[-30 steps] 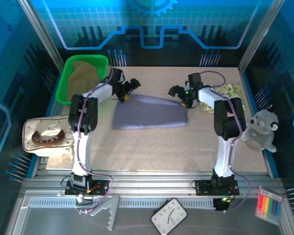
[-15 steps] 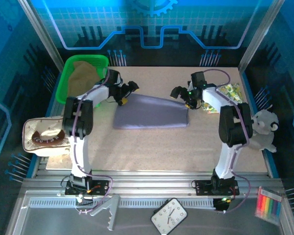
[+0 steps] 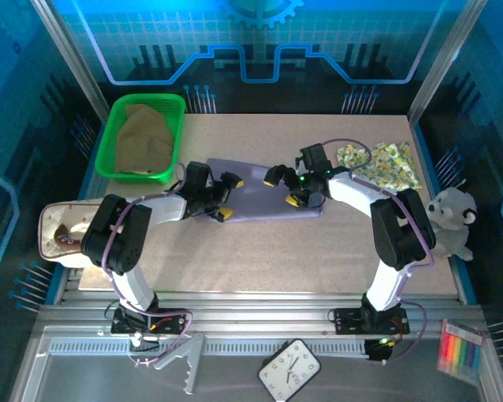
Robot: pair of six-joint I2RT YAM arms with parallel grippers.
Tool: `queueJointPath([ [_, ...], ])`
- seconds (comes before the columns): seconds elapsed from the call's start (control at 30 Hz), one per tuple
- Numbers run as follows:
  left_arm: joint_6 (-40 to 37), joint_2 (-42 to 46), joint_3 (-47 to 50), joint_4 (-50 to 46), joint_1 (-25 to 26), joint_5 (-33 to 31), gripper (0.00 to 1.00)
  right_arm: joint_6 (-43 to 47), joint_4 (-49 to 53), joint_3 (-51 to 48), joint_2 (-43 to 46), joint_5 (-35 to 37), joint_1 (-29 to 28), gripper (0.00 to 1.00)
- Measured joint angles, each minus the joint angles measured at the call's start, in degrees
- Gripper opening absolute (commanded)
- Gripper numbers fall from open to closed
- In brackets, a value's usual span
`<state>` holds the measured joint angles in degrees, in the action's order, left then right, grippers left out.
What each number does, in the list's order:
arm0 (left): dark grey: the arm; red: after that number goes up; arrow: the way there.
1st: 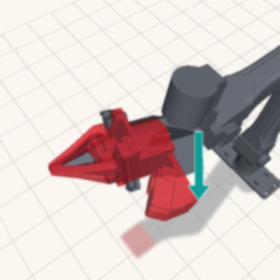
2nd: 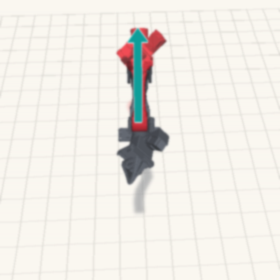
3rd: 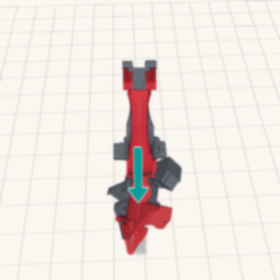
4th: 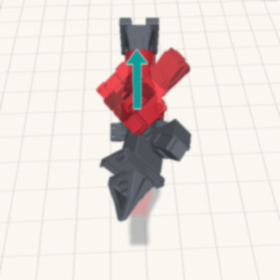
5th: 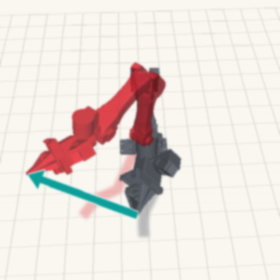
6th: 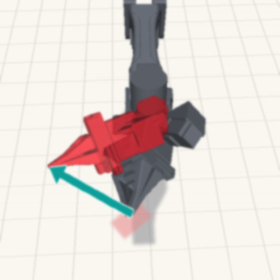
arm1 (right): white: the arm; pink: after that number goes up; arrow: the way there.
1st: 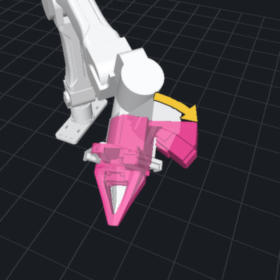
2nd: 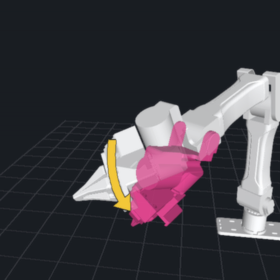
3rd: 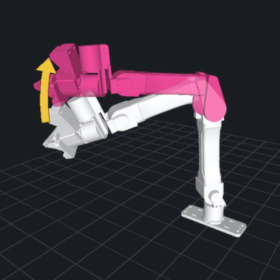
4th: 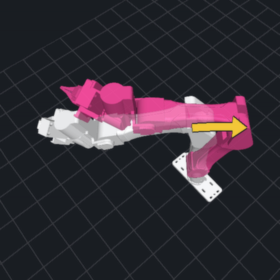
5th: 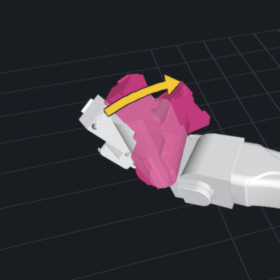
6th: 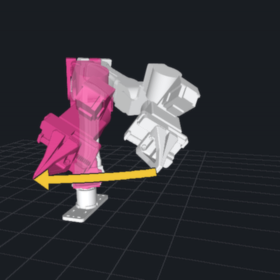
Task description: Fold and stack the skirts
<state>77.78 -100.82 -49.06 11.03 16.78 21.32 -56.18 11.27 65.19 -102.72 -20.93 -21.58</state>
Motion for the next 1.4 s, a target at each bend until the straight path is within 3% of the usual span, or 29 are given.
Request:
queueJointPath([
  [0.2, 0.3, -0.1, 1.0, 2.7, -2.4, -1.1, 0.99, 0.7, -0.1, -6.2, -0.1, 0.9, 2.7, 1.00],
  [0.47, -2.2, 1.0, 2.1, 2.4, -3.1, -0.5, 0.99, 5.6, 0.7, -6.4, 0.4, 0.4, 6.7, 0.99],
  [1.03, -20.3, 10.3, 3.3, -19.6, -13.5, -1.8, 0.99, 6.5, 2.3, -7.1, 2.1, 1.1, 7.4, 1.00],
  [1.2, -25.5, 15.4, -0.4, -28.3, -13.7, -3.0, 0.99, 4.2, 8.1, -7.1, 9.5, 5.9, 7.5, 1.00],
  [1.4, -30.6, 18.4, -6.5, -35.6, -13.7, -6.6, 0.99, -0.2, 10.7, -11.5, 27.5, 16.4, 7.8, 1.00],
])
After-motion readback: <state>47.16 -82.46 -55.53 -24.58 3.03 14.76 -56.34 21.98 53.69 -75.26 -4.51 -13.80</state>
